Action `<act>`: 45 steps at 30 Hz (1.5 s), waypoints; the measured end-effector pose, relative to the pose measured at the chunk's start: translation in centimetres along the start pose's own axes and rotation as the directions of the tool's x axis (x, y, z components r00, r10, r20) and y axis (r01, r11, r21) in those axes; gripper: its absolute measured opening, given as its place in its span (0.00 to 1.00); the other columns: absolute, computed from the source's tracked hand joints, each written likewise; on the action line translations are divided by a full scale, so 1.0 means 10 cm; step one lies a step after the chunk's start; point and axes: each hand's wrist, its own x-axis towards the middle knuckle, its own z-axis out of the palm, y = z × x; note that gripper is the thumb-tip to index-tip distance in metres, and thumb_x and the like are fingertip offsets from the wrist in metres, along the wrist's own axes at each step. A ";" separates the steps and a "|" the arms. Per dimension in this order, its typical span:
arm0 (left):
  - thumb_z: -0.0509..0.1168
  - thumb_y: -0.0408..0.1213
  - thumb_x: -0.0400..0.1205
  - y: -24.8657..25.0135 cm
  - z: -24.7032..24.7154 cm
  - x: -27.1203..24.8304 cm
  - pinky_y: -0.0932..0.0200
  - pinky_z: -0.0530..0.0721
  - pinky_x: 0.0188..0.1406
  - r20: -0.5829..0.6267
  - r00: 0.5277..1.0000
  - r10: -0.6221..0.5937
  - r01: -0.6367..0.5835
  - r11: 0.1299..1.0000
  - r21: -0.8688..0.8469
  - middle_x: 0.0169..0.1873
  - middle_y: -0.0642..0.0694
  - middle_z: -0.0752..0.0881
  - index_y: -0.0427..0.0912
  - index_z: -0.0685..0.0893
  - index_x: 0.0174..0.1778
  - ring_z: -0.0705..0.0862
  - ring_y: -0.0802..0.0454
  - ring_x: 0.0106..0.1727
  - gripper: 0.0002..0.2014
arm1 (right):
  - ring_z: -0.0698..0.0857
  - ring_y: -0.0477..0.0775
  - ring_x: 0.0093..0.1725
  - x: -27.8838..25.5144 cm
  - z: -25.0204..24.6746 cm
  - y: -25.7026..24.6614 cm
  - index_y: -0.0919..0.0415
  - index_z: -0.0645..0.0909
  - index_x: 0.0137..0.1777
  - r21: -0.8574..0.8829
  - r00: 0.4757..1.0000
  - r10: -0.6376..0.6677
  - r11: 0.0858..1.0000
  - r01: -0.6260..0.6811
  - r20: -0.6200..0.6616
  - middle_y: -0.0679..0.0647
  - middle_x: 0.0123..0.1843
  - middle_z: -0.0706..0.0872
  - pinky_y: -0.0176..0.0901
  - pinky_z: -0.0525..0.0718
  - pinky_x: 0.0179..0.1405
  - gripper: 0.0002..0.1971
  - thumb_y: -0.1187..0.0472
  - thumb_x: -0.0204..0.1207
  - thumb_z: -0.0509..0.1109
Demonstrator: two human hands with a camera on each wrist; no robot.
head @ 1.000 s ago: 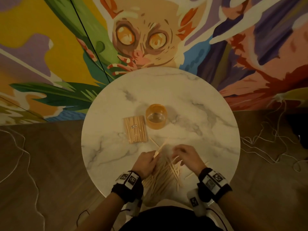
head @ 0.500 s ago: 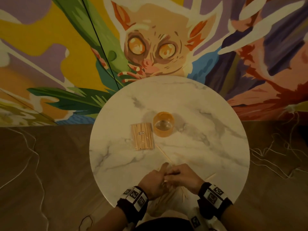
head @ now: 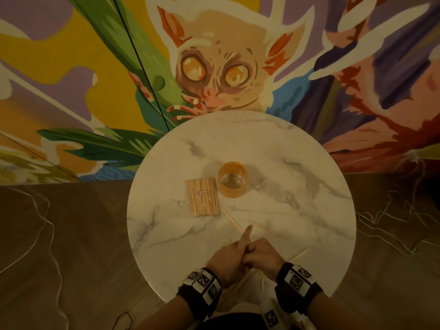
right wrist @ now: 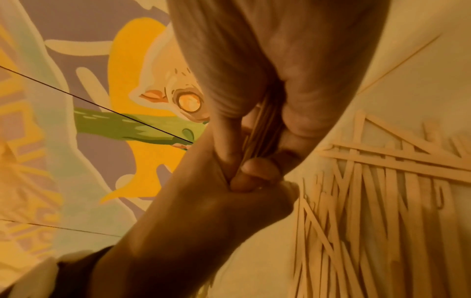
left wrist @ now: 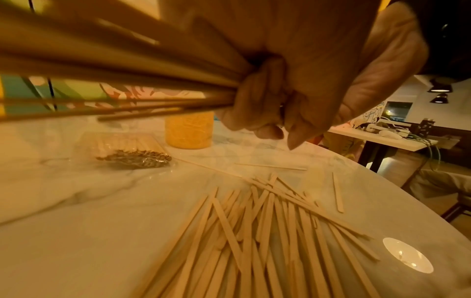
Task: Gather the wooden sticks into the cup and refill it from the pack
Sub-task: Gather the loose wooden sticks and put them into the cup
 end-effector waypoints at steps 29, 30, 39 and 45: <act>0.63 0.40 0.85 -0.25 -0.12 -0.06 0.56 0.81 0.24 -0.125 0.873 -0.472 0.045 0.333 -0.942 0.30 0.29 0.87 0.27 0.87 0.42 0.84 0.41 0.25 0.18 | 0.85 0.54 0.36 0.05 -0.05 0.04 0.75 0.89 0.46 0.436 0.995 0.047 0.900 -0.003 -0.089 0.62 0.36 0.88 0.41 0.84 0.38 0.07 0.71 0.70 0.77; 0.64 0.39 0.84 -0.25 -0.14 -0.05 0.55 0.82 0.24 -0.148 0.880 -0.451 0.015 0.338 -0.941 0.30 0.28 0.86 0.27 0.86 0.43 0.85 0.40 0.26 0.16 | 0.85 0.55 0.36 0.07 -0.07 0.03 0.75 0.88 0.45 0.458 0.994 0.052 0.889 -0.003 -0.094 0.63 0.36 0.87 0.41 0.83 0.37 0.06 0.72 0.70 0.76; 0.73 0.26 0.75 -0.35 -0.19 0.03 0.48 0.90 0.35 -0.371 0.813 -0.448 -0.138 0.470 -0.872 0.31 0.36 0.91 0.36 0.90 0.41 0.89 0.39 0.32 0.03 | 0.87 0.53 0.32 0.23 -0.25 -0.22 0.73 0.87 0.48 0.465 0.994 0.109 0.880 -0.092 -0.010 0.64 0.36 0.89 0.36 0.85 0.28 0.10 0.65 0.73 0.76; 0.67 0.41 0.82 -0.46 -0.42 0.21 0.45 0.90 0.39 -0.391 0.781 -0.487 -0.132 0.484 -0.865 0.43 0.42 0.91 0.42 0.89 0.50 0.91 0.46 0.42 0.08 | 0.85 0.51 0.27 0.45 -0.56 -0.73 0.81 0.85 0.49 0.247 0.995 -0.019 0.968 0.042 -0.095 0.63 0.31 0.86 0.35 0.83 0.27 0.10 0.72 0.73 0.75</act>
